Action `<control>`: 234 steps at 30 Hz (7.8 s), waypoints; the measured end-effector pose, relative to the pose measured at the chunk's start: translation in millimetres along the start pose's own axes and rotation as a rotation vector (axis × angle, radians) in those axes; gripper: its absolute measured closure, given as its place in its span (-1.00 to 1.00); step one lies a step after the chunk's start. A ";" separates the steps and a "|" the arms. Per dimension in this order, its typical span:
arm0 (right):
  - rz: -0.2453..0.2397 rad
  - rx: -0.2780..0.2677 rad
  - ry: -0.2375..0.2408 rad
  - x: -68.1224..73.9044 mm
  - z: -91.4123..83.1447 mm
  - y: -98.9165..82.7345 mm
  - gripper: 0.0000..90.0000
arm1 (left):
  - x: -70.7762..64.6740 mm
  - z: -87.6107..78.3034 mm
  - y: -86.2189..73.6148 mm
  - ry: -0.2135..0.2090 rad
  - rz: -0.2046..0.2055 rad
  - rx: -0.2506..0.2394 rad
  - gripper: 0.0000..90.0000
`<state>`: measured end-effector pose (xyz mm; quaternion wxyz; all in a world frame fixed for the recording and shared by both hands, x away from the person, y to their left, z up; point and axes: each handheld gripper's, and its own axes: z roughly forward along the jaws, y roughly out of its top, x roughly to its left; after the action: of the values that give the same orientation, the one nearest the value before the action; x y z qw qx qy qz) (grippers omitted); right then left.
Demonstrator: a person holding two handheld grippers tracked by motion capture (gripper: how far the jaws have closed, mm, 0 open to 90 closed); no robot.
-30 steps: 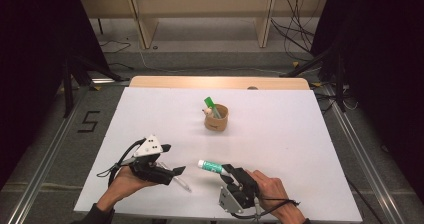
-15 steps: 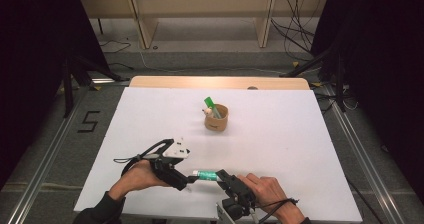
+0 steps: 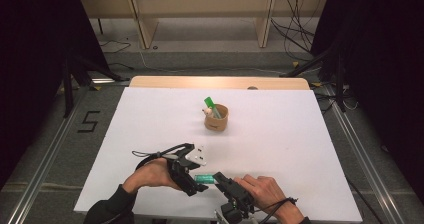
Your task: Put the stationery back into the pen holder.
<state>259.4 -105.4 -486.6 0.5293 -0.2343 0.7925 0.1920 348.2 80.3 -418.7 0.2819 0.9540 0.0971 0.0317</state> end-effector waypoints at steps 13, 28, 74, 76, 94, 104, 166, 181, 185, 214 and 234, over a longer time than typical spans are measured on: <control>-0.037 -0.009 0.004 3.0 1.5 2.8 0.46 | 0.8 15.4 10.8 -0.079 0.058 0.066 -0.30; -0.048 -0.010 0.000 6.0 1.5 5.1 0.46 | 5.8 20.3 14.4 -0.131 0.092 0.098 0.07; 0.135 -0.037 0.001 -4.8 -12.1 -2.7 0.06 | 21.0 11.9 6.1 -0.136 -0.021 0.094 0.45; 0.206 -0.036 -0.002 -8.3 -13.4 -5.9 0.03 | 24.1 10.1 4.6 -0.113 -0.039 0.076 0.45; 0.813 -0.006 0.039 -37.2 -26.6 -43.7 -0.15 | 55.3 -7.0 -1.9 0.169 -0.304 -0.204 0.45; 1.292 -0.086 0.123 -45.2 -41.2 -77.6 -0.23 | 68.8 -9.0 1.6 0.254 -0.393 -0.339 0.45; 1.375 -0.059 0.208 -26.3 -48.1 -87.1 -0.31 | 144.2 28.1 66.5 0.398 -0.527 -0.627 0.45; 1.375 -0.061 0.212 -26.2 -47.6 -87.7 -0.31 | 148.7 42.8 70.4 0.426 -0.528 -0.616 0.45; 1.374 -0.065 0.211 -26.5 -48.3 -87.4 -0.31 | 149.0 47.7 70.1 0.433 -0.532 -0.616 0.45; 1.370 -0.066 0.209 -26.8 -48.6 -87.1 -0.30 | 150.3 59.0 67.6 0.471 -0.559 -0.582 0.43; 1.372 -0.060 0.205 -27.3 -48.1 -86.9 -0.30 | 109.8 -17.5 50.5 0.396 -0.515 -0.613 -0.27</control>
<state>282.3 -198.3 -448.6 0.2041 0.2881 0.8018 0.4822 462.2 70.5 -375.9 0.5263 0.7466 0.3697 0.1699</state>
